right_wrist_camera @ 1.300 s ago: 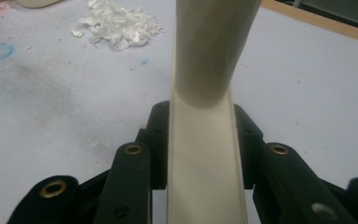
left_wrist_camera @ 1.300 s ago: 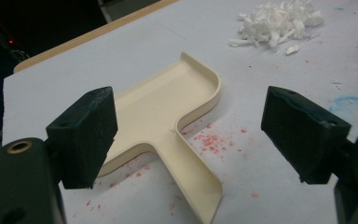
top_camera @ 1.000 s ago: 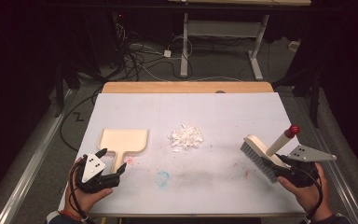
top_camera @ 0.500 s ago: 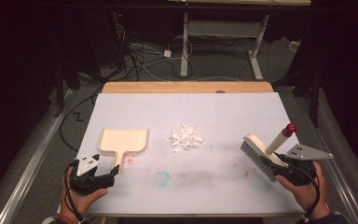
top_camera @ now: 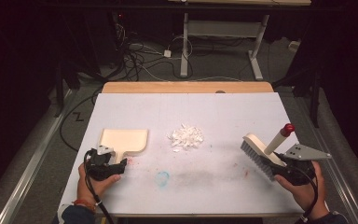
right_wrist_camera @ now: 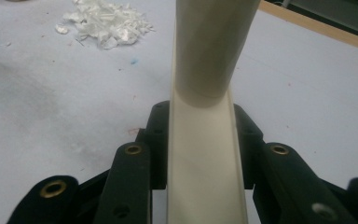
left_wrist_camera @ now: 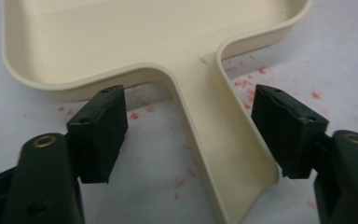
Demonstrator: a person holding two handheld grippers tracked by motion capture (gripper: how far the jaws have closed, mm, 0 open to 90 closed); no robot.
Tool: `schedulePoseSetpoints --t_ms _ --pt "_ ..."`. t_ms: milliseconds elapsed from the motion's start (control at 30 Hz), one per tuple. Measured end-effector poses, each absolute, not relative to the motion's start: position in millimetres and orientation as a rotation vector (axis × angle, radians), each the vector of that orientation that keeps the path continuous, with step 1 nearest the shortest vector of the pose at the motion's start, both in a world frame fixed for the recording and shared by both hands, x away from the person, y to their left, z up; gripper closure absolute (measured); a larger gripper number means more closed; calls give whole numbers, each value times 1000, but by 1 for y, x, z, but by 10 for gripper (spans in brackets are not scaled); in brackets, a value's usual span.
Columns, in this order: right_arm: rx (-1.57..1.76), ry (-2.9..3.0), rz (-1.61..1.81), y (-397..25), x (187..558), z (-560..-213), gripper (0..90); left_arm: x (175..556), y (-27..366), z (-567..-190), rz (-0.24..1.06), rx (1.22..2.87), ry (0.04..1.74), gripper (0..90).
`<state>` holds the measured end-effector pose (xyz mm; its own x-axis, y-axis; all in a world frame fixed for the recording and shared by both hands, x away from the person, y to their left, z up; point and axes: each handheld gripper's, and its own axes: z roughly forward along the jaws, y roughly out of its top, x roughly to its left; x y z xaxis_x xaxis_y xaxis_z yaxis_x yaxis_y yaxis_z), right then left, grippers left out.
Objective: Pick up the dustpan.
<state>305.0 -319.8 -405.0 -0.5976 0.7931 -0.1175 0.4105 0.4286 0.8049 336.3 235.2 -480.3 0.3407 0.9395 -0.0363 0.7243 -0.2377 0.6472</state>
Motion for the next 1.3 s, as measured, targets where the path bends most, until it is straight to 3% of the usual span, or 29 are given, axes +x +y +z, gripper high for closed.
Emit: schedulePoseSetpoints --t_ms 200,467,867,1300 --pt "1010 2201 1041 -318 306 -406 681 347 232 -478 473 2078 1425 353" --pt "1015 2212 1044 -318 306 -407 681 351 231 -475 425 2120 1376 620" --pt "1027 2199 1041 -320 306 -406 681 349 235 -454 447 2278 1256 634" --pt "1033 2176 1037 -321 310 -404 682 339 235 -422 364 2490 1051 634"
